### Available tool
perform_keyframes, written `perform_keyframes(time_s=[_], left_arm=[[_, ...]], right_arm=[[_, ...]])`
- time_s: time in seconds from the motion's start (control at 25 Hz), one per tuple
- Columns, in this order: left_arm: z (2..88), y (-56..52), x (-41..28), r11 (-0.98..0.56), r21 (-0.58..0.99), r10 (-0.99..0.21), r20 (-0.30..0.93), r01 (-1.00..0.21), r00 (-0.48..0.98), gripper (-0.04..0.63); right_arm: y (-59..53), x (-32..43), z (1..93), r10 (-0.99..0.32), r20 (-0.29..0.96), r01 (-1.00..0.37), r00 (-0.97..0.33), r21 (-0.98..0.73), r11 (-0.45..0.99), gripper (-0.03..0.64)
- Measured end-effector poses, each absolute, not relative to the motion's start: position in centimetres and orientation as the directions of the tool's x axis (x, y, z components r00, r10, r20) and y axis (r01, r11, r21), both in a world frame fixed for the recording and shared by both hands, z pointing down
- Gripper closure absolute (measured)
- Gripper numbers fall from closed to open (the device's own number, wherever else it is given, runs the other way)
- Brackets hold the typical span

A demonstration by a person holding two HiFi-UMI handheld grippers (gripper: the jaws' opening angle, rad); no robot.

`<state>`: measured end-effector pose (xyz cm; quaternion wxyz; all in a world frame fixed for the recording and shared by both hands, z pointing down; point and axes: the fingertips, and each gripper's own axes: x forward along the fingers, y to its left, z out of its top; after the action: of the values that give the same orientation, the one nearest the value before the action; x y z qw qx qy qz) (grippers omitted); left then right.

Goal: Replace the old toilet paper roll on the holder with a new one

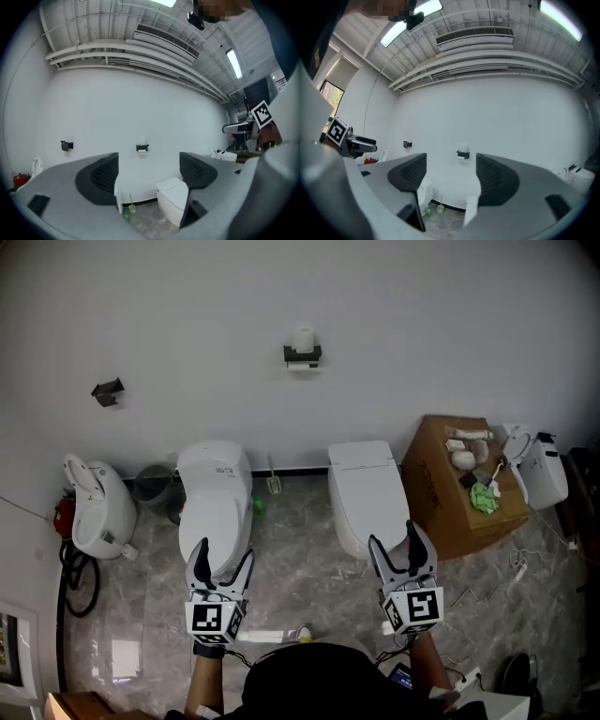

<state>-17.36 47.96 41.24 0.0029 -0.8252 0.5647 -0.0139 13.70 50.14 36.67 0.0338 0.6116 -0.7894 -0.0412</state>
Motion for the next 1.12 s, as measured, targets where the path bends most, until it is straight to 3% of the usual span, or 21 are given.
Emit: perform_keyframes(time_s=[0.12,0.2,1.12], left_arm=[[42.2,47.8,-17.1,-0.400,-0.018,-0.916,0.052,-0.916,0.399,0.146],[42.4,47.8,-17.1,-0.410,-0.024,-0.911,0.062,-0.912,0.408,0.123],[43.4,45.7,-20.5,-0.399,-0.054,-0.915,0.084,-0.916,0.394,0.124]], right_arm=[[50.0,13.7,37.7,-0.964,0.045,-0.962,-0.261,0.074,0.264,0.184],[49.7,13.7,38.0,-0.964,0.058,-0.963,-0.261,0.060,0.264,0.143],[46.5,11.2,39.7,-0.960,0.109,-0.956,-0.259,0.113,0.271,0.141]])
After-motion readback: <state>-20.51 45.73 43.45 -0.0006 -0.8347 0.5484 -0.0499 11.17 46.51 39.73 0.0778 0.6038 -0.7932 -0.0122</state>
